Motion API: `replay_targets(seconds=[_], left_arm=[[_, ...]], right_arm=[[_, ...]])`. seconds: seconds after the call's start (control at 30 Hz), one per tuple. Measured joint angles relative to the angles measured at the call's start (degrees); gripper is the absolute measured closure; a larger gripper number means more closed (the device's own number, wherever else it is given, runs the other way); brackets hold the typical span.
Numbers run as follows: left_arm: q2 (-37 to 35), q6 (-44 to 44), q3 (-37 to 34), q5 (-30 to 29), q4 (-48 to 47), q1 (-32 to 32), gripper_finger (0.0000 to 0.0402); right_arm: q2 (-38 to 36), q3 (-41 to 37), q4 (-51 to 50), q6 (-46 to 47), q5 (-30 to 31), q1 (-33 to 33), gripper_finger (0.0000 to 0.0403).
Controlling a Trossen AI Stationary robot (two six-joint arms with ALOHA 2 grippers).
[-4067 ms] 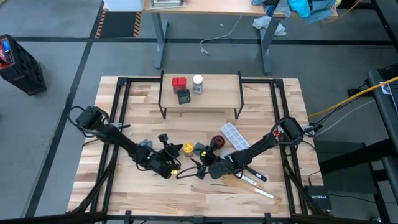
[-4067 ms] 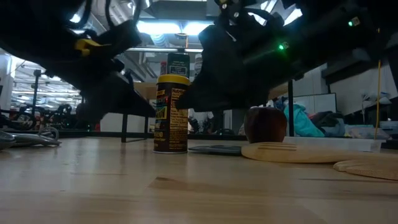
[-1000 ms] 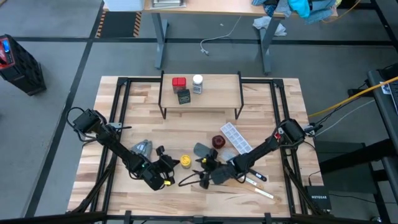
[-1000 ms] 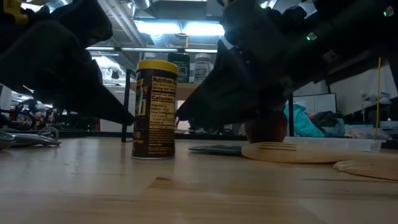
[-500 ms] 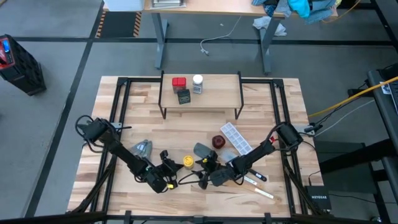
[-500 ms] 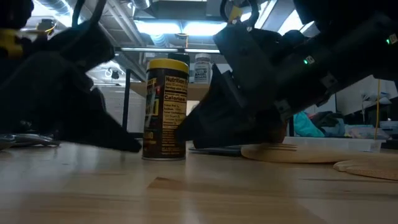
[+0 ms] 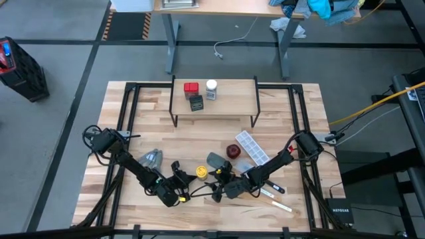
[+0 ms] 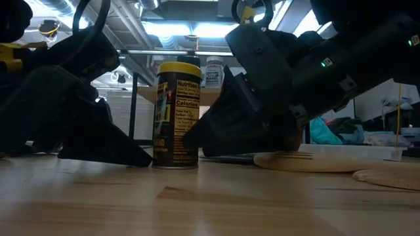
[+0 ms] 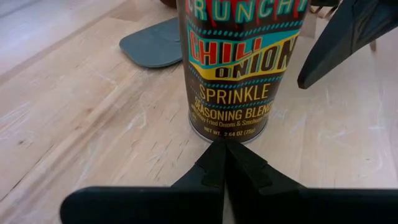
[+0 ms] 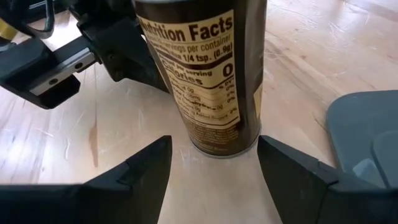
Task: Shelf spices
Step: Put the yellow seasoning bottle on the shelf
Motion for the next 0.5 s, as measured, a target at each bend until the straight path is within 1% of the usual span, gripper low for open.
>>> replay_targets(seconds=[0.13,0.37,0.5], left_arm=[[0.0,0.0,0.0,0.0,0.0,0.0,0.0399],[0.0,0.0,0.0,0.0,-0.2,0.0,0.0399],[0.0,0.3,0.0,0.0,-0.2,0.0,0.0399]], right_arm=[[0.0,0.0,0.4,0.0,-0.8,0.0,0.0159],[0.0,0.0,0.5,-0.4,-4.6,0.0,0.0159],[0.0,0.0,0.5,-0.4,-4.7,0.0,0.0159]])
